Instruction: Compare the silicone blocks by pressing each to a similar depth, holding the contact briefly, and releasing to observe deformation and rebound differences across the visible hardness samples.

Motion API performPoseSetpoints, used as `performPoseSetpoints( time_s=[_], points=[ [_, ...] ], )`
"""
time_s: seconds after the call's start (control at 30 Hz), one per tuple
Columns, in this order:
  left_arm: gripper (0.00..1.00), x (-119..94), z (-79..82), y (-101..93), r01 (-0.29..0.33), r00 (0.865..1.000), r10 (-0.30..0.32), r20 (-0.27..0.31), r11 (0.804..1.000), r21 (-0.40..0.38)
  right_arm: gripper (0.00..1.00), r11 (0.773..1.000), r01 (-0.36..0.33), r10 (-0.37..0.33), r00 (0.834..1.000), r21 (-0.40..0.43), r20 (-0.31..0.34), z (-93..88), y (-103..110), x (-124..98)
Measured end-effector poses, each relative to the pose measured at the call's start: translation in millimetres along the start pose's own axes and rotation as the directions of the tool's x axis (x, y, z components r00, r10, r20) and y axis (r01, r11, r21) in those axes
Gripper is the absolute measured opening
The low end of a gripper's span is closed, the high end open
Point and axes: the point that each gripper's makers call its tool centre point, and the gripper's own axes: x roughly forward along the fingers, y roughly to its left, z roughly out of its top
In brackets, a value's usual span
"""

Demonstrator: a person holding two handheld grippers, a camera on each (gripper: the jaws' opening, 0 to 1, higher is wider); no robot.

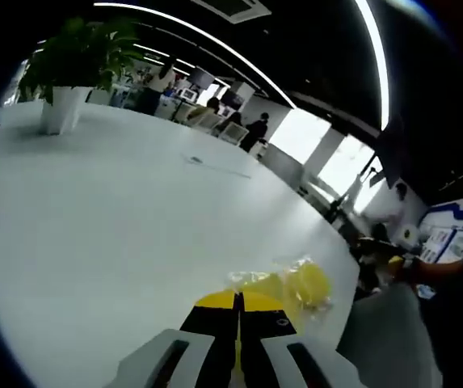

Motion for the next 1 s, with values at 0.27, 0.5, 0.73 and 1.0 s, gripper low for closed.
performPoseSetpoints(
  time_s=[0.27,0.5,0.73,1.0],
  points=[
    [0.00,-1,-10.4,16.6,-0.060,0.992,0.080,-0.094,0.978,0.199,0.96,1.000,0.012,-0.012,1.000,0.009,-0.012,-0.3,-8,-5],
    [0.00,3,-14.5,21.9,-0.072,0.978,0.147,-0.146,0.902,0.426,0.96,1.000,0.000,0.000,1.000,0.008,-0.020,1.5,-5,-4],
    [0.00,3,-15.1,31.3,-0.102,0.975,0.171,-0.140,0.911,0.399,0.96,1.000,-0.006,0.007,1.000,0.009,-0.030,-0.3,-3,-2],
    [0.00,2,-19.2,35.9,-0.122,0.973,0.185,-0.138,0.920,0.373,0.96,1.000,-0.002,0.002,0.999,0.016,-0.033,0.7,-6,-1]
  ],
)
